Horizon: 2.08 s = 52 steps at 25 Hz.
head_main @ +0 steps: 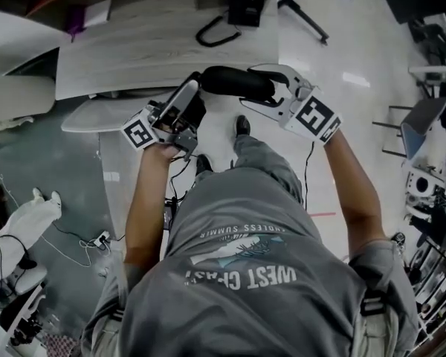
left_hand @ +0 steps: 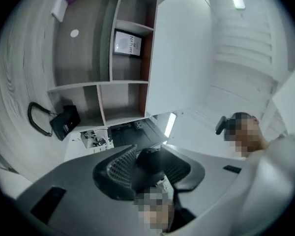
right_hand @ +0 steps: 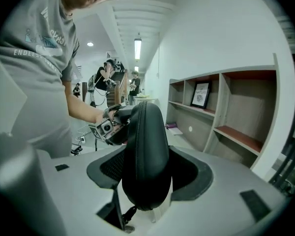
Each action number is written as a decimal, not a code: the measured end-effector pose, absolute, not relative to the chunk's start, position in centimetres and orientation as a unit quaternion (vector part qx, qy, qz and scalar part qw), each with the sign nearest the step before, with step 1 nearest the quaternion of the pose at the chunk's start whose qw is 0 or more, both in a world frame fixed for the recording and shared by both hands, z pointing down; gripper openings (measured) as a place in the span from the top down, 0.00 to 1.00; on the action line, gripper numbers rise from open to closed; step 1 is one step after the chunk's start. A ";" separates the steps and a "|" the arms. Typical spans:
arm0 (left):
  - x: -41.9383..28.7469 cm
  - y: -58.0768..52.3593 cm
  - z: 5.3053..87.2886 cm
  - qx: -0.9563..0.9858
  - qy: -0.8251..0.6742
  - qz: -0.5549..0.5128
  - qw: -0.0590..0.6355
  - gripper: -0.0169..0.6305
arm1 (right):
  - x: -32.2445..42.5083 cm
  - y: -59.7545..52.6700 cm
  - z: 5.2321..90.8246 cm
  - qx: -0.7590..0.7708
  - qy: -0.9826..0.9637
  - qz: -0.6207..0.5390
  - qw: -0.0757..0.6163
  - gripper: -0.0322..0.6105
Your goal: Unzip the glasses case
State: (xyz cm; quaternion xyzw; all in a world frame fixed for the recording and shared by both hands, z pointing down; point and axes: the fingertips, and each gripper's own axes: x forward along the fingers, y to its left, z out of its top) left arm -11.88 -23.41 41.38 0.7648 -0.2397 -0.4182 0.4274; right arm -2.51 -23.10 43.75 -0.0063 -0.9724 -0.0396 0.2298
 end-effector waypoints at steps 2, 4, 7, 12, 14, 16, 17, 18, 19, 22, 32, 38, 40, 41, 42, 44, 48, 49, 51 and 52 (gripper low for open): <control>-11.9 -22.4 40.7 0.760 -0.223 -0.434 0.429 0.77 | -2.7 -22.0 43.2 -0.004 -0.973 -0.043 0.227 0.54; -12.1 -21.4 40.1 0.761 -0.215 -0.438 0.427 0.79 | -2.9 -20.9 42.8 0.001 -0.973 -0.046 0.226 0.54; -12.4 -20.0 39.5 0.767 -0.210 -0.435 0.423 0.87 | -2.8 -19.6 42.4 0.010 -0.971 -0.055 0.231 0.55; -13.3 -18.0 38.6 0.774 -0.203 -0.428 0.420 0.94 | -2.7 -17.5 42.3 0.021 -0.967 -0.066 0.245 0.55; -13.6 -17.2 38.3 0.784 -0.202 -0.414 0.417 0.97 | -3.0 -16.7 42.4 0.023 -0.964 -0.071 0.255 0.55; -13.8 -16.7 38.2 0.793 -0.203 -0.396 0.415 0.97 | -3.1 -16.2 42.2 0.026 -0.962 -0.076 0.263 0.56; -13.7 -16.6 38.0 0.797 -0.202 -0.390 0.414 0.97 | -3.0 -16.1 42.1 0.029 -0.960 -0.078 0.268 0.56; -13.5 -16.5 37.8 0.801 -0.202 -0.383 0.413 0.97 | -2.8 -16.1 42.0 0.032 -0.958 -0.080 0.274 0.56; -13.4 -16.5 37.7 0.806 -0.203 -0.375 0.410 0.97 | -2.7 -16.1 42.0 0.036 -0.956 -0.080 0.281 0.56; -13.5 -16.5 37.3 0.830 -0.218 -0.344 0.381 0.97 | -2.8 -16.0 42.1 0.042 -0.950 -0.079 0.298 0.57; -12.5 -16.1 35.4 0.881 -0.233 -0.252 0.327 0.97 | -3.2 -17.1 42.7 0.090 -0.917 -0.132 0.366 0.58; -10.9 -16.2 35.7 0.898 -0.254 -0.188 0.306 0.97 | -5.0 -17.6 43.3 0.108 -0.904 -0.114 0.397 0.58; -10.1 -16.3 36.0 0.901 -0.266 -0.170 0.298 0.97 | -5.3 -17.8 43.7 0.115 -0.901 -0.106 0.406 0.58; -9.9 -16.4 36.1 0.901 -0.272 -0.165 0.295 0.97 | -5.4 -17.9 43.8 0.118 -0.899 -0.101 0.409 0.58; -9.9 -16.6 36.3 0.900 -0.278 -0.161 0.294 0.97 | -5.5 -18.1 43.9 0.121 -0.898 -0.097 0.412 0.58; -10.0 -17.0 36.5 0.901 -0.290 -0.146 0.287 0.97 | -5.7 -18.4 44.1 0.127 -0.895 -0.087 0.419 0.58; -8.5 -17.5 36.8 0.913 -0.312 -0.082 0.248 0.97 | -5.1 -19.2 44.6 0.137 -0.884 -0.079 0.440 0.58; -8.1 -17.6 37.0 0.915 -0.315 -0.073 0.242 0.97 | -5.1 -19.4 44.7 0.140 -0.882 -0.081 0.443 0.58; -7.8 -17.9 37.3 0.915 -0.319 -0.064 0.238 0.97 | -5.2 -19.8 44.7 0.144 -0.878 -0.087 0.448 0.58; -7.6 -18.1 37.5 0.915 -0.320 -0.060 0.240 0.97 | -5.4 -20.0 44.7 0.145 -0.877 -0.090 0.450 0.58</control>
